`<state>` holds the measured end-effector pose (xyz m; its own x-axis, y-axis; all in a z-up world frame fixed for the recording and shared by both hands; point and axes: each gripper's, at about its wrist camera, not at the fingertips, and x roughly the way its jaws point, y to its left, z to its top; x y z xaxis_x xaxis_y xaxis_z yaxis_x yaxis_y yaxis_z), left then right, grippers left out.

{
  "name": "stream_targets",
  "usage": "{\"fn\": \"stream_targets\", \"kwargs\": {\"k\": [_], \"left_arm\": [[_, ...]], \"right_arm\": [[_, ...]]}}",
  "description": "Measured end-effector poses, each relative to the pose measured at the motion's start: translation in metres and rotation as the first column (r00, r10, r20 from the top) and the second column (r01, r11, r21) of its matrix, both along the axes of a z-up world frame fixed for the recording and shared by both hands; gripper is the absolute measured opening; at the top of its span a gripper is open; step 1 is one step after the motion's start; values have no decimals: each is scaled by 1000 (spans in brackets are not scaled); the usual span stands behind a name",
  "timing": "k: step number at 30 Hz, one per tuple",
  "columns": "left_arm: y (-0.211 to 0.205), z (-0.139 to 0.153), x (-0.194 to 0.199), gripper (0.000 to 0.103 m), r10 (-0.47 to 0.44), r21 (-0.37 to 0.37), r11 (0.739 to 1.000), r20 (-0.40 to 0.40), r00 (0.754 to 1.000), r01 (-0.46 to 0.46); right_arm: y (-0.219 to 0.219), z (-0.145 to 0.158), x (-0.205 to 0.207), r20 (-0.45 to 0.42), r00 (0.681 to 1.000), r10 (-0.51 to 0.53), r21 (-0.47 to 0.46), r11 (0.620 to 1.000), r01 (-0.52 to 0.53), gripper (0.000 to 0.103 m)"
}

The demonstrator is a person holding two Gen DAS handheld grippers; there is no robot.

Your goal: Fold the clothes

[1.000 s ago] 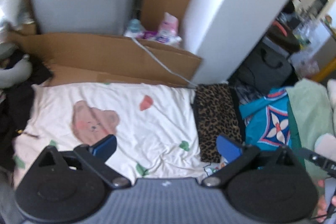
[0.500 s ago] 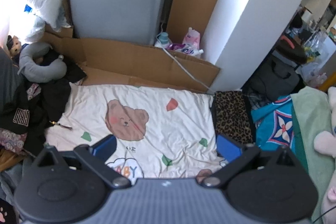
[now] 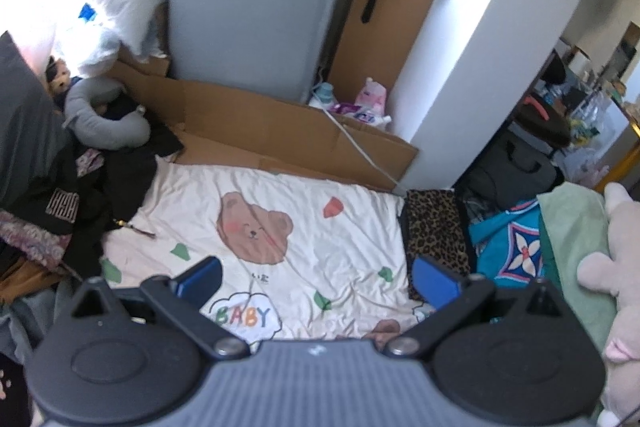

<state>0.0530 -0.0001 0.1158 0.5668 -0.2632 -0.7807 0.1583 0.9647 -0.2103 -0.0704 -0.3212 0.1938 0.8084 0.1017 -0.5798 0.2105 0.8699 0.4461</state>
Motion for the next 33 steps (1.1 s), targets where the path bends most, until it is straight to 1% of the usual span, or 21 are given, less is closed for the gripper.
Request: {"fn": "stream_targets", "kwargs": {"k": [2, 3, 5, 10, 11, 13, 16, 18, 19, 22, 26, 28, 30, 33], "left_arm": [[5, -3, -7, 103, 9, 0, 1000, 22, 1000, -9], [7, -5, -10, 103, 14, 0, 1000, 33, 999, -14], [11, -8, -17, 103, 24, -2, 1000, 56, 998, -24], [23, -21, -35, 102, 59, -12, 998, 119, 991, -58], [27, -27, -39, 102, 72, -16, 997, 127, 989, -71], [32, -40, -43, 101, 101, -17, 995, 115, 988, -100], [36, -63, -46, 99, 129, 4, 991, 79, 988, -130], [34, -76, -49, 94, 114, 19, 993, 67, 991, -115], [31, -82, -50, 94, 104, 22, 994, 67, 992, -105], [24, -92, -56, 94, 103, 17, 994, 81, 991, -104], [16, -98, -65, 92, 113, 1, 993, 100, 989, -114], [11, -98, -66, 92, 119, 30, 992, 109, 987, -123], [5, -99, -65, 92, 91, 58, 994, 112, 990, -98], [-2, -103, -65, 93, 67, 121, 989, 119, 991, -81]], "right_arm": [[12, -3, -2, 24, 999, 26, -38, 999, -25, 103], [15, -10, -2, 18, 999, 29, -46, 999, -28, 103], [18, -31, -1, -19, 1000, 13, -56, 998, -14, 103], [29, -89, -5, -57, 998, 22, -89, 996, -27, 103], [32, -98, -5, -70, 997, 26, -103, 994, -34, 102], [41, -114, -3, -89, 995, 41, -139, 989, -53, 102], [54, -129, -1, -112, 991, 71, -169, 982, -90, 102], [64, -137, 0, -114, 989, 99, -204, 971, -121, 102], [71, -139, 0, -108, 987, 117, -231, 963, -140, 102], [82, -150, 0, -99, 985, 140, -247, 956, -161, 102], [87, -167, 2, -127, 985, 117, -282, 948, -149, 102], [87, -173, 0, -125, 986, 111, -280, 949, -142, 102], [85, -176, 0, -119, 988, 99, -271, 954, -128, 102], [86, -179, 1, -118, 988, 104, -286, 949, -134, 102]]}}
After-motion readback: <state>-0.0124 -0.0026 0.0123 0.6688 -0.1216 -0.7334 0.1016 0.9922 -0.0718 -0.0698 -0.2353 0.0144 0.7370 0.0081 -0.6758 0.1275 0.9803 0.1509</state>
